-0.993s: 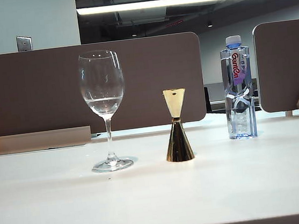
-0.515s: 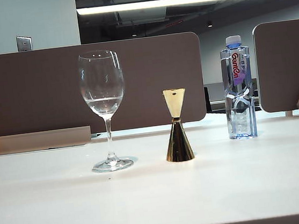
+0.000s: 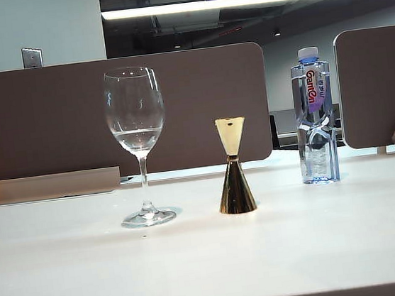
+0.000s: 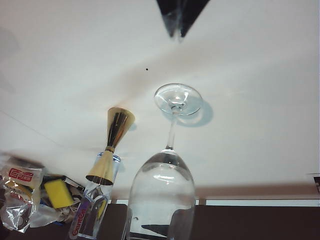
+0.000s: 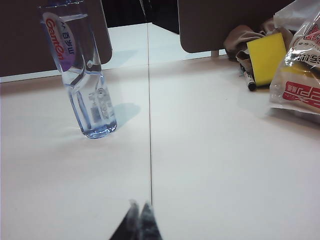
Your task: Pick up the jigger and pour the water inside into the glass.
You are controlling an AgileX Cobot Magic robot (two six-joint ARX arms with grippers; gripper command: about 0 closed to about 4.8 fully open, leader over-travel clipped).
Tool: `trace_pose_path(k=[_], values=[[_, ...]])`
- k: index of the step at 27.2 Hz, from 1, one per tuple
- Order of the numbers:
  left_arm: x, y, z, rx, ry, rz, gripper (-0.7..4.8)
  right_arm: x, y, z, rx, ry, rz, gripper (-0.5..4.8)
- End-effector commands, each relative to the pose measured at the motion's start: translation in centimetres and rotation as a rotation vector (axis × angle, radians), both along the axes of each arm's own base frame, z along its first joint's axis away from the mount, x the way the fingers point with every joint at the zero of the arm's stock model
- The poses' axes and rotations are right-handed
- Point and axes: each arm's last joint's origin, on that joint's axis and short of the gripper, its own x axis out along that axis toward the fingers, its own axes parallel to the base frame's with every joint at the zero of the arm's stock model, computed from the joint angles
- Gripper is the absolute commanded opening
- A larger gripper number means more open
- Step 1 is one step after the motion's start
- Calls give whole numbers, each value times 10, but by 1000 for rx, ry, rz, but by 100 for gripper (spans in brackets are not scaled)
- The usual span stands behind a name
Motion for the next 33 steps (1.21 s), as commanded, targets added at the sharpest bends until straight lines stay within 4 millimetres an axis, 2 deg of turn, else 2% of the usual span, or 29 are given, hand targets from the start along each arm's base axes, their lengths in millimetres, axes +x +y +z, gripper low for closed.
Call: trace_pose_path(k=[1, 12, 14, 16, 18, 20, 21, 25, 27, 33], values=[[0, 0, 2, 3, -12, -2, -5, 0, 1, -1, 34, -6, 43, 13], [0, 0, 2, 3, -12, -2, -5, -1, 8, 2, 188, -12, 262, 18], [0, 0, 2, 3, -12, -2, -5, -1, 9, 5, 187, -24, 323, 63], [0, 0, 2, 3, -13, -2, -5, -3, 10, 11, 184, -36, 357, 76], [0, 0, 2, 3, -12, -2, -5, -5, 11, 22, 178, -62, 372, 76], [0, 0, 2, 3, -12, -2, -5, -14, 11, 51, 162, -117, 373, 76], [0, 0, 2, 3, -12, -2, -5, -18, 12, 59, 159, -125, 375, 71], [0, 0, 2, 4, -13, 0, -5, -33, 13, 90, 138, -166, 382, -6], [0, 0, 2, 3, -13, 0, -5, -41, 14, 108, 132, -184, 389, -6], [0, 0, 2, 3, -12, 0, -5, -40, 15, 130, 75, -41, 451, -6]])
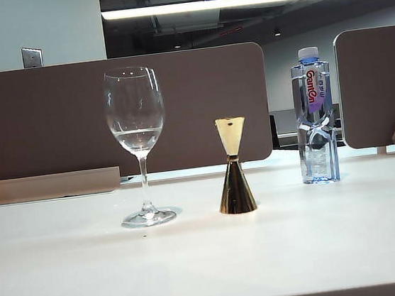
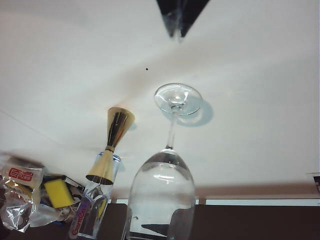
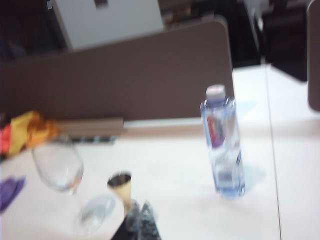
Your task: Pick up the jigger and pour the water inside into the glass.
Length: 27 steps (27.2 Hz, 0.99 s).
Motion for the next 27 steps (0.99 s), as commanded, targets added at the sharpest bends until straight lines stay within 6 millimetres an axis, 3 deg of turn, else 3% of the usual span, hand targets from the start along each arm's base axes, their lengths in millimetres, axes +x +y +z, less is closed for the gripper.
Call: trace_pose_path(k=[1, 6, 11, 13, 18, 23, 25, 27], values=[[0, 0, 2, 3, -11, 0, -5, 4, 1, 9, -75, 94, 53, -6], [0, 0, 2, 3, -11, 0, -5, 22, 2, 22, -130, 188, 125, -6], [0, 0, 2, 3, -11, 0, -5, 43, 3, 21, -192, 251, 175, -6], [0, 0, 2, 3, -11, 0, -5, 57, 9, 14, -276, 280, 221, -6], [0, 0, 2, 3, -11, 0, -5, 70, 28, 6, -432, 296, 250, -6], [0, 0, 2, 3, -11, 0, -5, 82, 49, 2, -491, 273, 333, -5], [0, 0, 2, 3, -11, 0, -5, 92, 58, -1, -507, 274, 342, 13], [0, 0, 2, 3, -11, 0, -5, 102, 65, -5, -508, 274, 366, 80]])
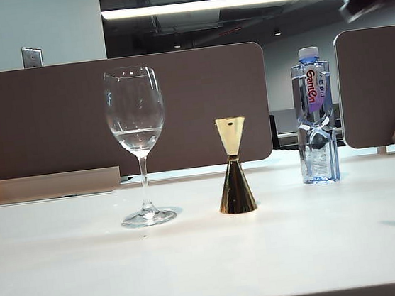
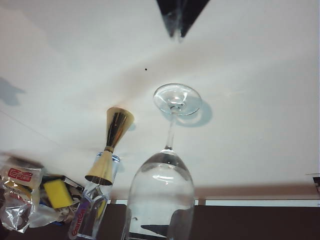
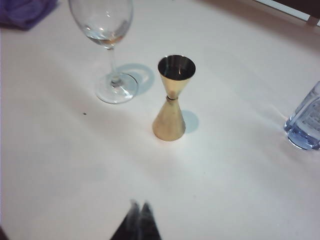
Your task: Pick up the jigger and pour the water inside into the glass.
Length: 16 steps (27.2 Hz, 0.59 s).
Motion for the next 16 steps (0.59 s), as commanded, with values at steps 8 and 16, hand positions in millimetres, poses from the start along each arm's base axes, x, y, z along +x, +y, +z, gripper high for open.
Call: trace_pose_path(k=[8, 16], values=[[0, 0, 2, 3, -12, -1, -5, 50, 28, -18, 31, -14, 63, 113], [0, 0, 2, 3, -12, -1, -5, 80, 40, -33, 42, -65, 52, 170]])
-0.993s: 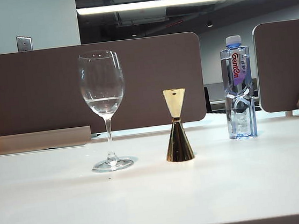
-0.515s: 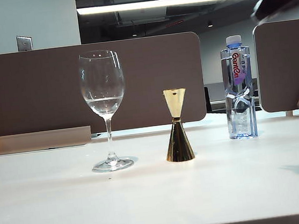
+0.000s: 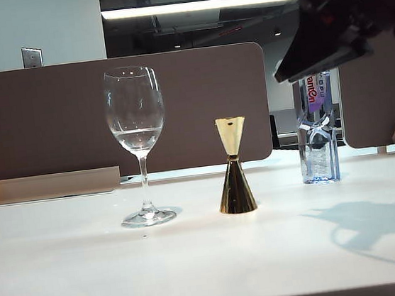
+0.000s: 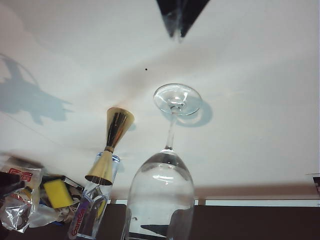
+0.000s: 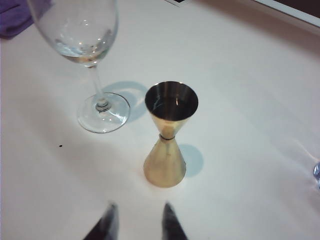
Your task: Pick up the jigger and pour the water inside into the glass.
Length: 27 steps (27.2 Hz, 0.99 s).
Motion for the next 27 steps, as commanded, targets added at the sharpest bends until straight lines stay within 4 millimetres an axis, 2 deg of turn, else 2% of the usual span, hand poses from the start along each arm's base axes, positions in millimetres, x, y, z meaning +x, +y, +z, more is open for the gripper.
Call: trace_pose_path(k=[1, 9, 19, 22, 27], values=[[0, 0, 2, 3, -12, -1, -5, 9, 4, 0, 20, -50, -1, 189], [0, 0, 2, 4, -12, -1, -5, 26, 11, -19, 15, -25, 8, 281], [0, 0, 2, 3, -12, -1, -5, 50, 22, -39, 31, -4, 0, 287], [0, 0, 2, 4, -12, -1, -5, 59, 26, -43, 43, -13, 15, 326], [0, 0, 2, 3, -12, -1, -5, 67, 31, -51, 59, -13, 32, 326]])
